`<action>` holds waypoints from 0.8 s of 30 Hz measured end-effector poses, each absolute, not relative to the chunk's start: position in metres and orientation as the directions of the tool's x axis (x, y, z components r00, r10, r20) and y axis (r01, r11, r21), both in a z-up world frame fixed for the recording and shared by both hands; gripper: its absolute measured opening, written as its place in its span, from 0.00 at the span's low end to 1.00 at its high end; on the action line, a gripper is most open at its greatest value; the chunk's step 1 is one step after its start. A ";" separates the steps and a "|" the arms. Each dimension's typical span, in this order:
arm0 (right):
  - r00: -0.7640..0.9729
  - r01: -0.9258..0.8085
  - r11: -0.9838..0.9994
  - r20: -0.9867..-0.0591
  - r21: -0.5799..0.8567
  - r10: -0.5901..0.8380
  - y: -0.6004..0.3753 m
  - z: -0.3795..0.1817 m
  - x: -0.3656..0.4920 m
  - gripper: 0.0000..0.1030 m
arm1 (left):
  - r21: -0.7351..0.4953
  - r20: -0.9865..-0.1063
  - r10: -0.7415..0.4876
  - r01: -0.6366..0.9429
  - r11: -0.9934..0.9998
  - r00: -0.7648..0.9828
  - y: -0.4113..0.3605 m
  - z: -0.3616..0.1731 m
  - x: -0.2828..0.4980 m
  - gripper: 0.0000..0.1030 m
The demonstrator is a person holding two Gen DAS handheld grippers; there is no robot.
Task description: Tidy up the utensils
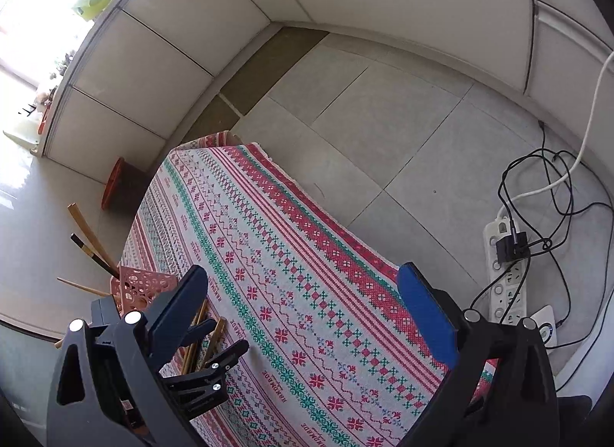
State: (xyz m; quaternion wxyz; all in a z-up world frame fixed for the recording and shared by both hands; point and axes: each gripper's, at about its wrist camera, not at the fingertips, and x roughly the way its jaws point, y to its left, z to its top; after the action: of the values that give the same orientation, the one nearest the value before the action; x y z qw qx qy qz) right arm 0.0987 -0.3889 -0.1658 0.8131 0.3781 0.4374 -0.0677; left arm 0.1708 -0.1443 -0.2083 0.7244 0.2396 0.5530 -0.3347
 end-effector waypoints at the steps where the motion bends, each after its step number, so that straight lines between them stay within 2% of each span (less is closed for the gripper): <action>1: 0.607 0.443 0.705 -0.764 0.554 0.218 -0.389 -0.166 0.099 0.93 | 0.007 -0.964 -0.197 0.756 0.654 0.179 -0.149 -0.210 0.170 0.54; 4: 0.605 0.454 0.701 -0.768 0.550 0.210 -0.390 -0.168 0.099 0.93 | 0.028 -0.965 -0.179 0.753 0.657 0.192 -0.158 -0.211 0.168 0.48; 6: 0.596 0.466 0.692 -0.774 0.552 0.216 -0.391 -0.171 0.101 0.93 | 0.028 -0.965 -0.175 0.739 0.674 0.196 -0.156 -0.209 0.163 0.28; 8: 0.586 0.472 0.686 -0.778 0.555 0.226 -0.390 -0.174 0.102 0.93 | 0.013 -0.965 -0.177 0.711 0.703 0.193 -0.151 -0.208 0.160 0.14; 11: 0.574 0.455 0.721 -0.791 0.522 0.211 -0.378 -0.173 0.105 0.93 | 0.012 -0.962 -0.168 0.649 0.761 0.214 -0.126 -0.205 0.153 0.07; 15: 0.528 0.375 0.816 -0.825 0.441 0.204 -0.341 -0.172 0.117 0.93 | 0.044 -0.940 -0.164 0.583 0.811 0.299 -0.099 -0.182 0.131 0.06; 22: 0.422 0.359 0.834 -0.870 0.419 0.255 -0.272 -0.194 0.158 0.93 | -0.065 -0.829 -0.292 0.437 0.897 0.476 -0.022 -0.102 0.082 0.06; 24: 0.380 0.387 0.827 -0.888 0.408 0.260 -0.256 -0.202 0.172 0.86 | -0.098 -0.796 -0.319 0.410 0.907 0.515 -0.001 -0.089 0.068 0.06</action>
State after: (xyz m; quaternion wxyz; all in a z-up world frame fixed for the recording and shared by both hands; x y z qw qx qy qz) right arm 0.1718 -0.2559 -0.2018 0.7781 0.2911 0.5551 -0.0409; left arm 0.0682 -0.0008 -0.0889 0.8689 0.0512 0.4454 -0.2096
